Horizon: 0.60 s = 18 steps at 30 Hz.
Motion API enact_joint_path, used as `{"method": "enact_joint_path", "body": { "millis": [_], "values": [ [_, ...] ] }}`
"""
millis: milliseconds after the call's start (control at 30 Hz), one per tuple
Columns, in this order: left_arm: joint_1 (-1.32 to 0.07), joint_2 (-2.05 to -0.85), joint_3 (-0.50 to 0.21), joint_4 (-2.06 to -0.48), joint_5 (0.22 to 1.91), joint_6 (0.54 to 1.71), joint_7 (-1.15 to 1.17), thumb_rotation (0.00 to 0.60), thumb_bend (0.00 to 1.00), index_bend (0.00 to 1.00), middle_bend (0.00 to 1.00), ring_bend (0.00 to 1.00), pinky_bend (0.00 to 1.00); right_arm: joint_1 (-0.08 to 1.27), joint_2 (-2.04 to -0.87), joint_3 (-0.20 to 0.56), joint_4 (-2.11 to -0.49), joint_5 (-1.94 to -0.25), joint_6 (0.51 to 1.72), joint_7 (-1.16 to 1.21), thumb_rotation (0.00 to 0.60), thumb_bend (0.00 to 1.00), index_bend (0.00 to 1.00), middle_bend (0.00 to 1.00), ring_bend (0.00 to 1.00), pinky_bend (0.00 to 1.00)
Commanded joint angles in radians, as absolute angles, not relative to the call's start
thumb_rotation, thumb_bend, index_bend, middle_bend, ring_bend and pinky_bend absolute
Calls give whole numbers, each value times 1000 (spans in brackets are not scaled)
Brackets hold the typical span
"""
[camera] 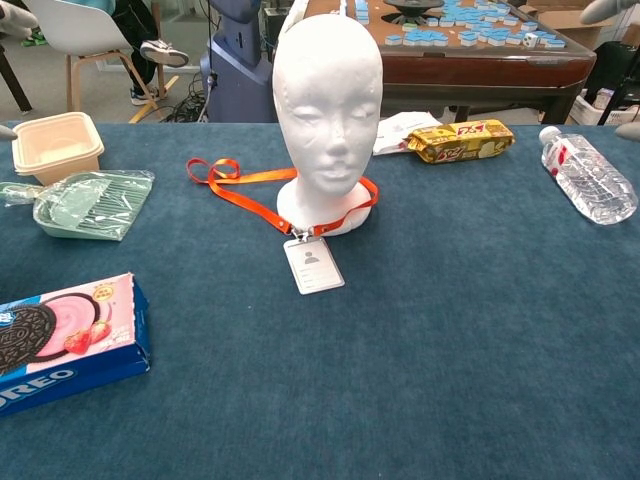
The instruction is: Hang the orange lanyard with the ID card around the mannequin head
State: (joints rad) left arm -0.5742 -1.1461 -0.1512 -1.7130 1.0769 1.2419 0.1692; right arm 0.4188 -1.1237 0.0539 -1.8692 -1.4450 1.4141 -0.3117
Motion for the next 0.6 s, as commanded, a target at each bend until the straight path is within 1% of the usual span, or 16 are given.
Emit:
{"method": "enact_joint_path", "body": {
  "millis": [33,133,233,267,300,367,433,467,600],
  "values": [
    [-547,-1140,-128,-1717,1114,1243,146,600,113,0,112,170,391,414,-1131,44,-1859,-1452,1392,-313,600,277,178,931,1000,1000],
    [-529,-1145,-111,-1723,1166,1246,117,600,115,31,167,219,391,405,-1144,38,-1848,-1463,1385,-307,600,284,178,931,1000,1000],
    [-518,-1161,-84,-1713,1262,1249,72,600,167,119,297,332,425,391,-1155,34,-1835,-1473,1393,-321,600,284,178,931,1000,1000],
    [-518,-1167,-76,-1706,1289,1246,60,600,193,154,351,371,459,386,-1158,34,-1832,-1475,1397,-324,600,284,178,931,1000,1000],
    [-519,-1173,-71,-1700,1311,1240,51,600,207,174,383,396,484,382,-1161,34,-1832,-1476,1399,-325,600,284,178,931,1000,1000],
    [-534,-1186,-61,-1684,1361,1212,20,600,254,216,468,482,564,374,-1163,36,-1832,-1480,1404,-327,600,284,178,931,1000,1000],
    [-562,-1190,-53,-1675,1398,1161,0,600,297,245,544,539,618,365,-1165,37,-1833,-1488,1413,-334,600,285,178,931,1000,1000],
    [-577,-1190,-50,-1671,1417,1136,-10,600,308,255,569,557,638,361,-1166,37,-1833,-1491,1417,-340,600,284,178,931,1000,1000],
    [-645,-1206,-48,-1655,1476,1035,-41,600,360,281,701,688,767,342,-1170,35,-1838,-1496,1428,-362,600,285,178,927,999,1000]
  ]
}}
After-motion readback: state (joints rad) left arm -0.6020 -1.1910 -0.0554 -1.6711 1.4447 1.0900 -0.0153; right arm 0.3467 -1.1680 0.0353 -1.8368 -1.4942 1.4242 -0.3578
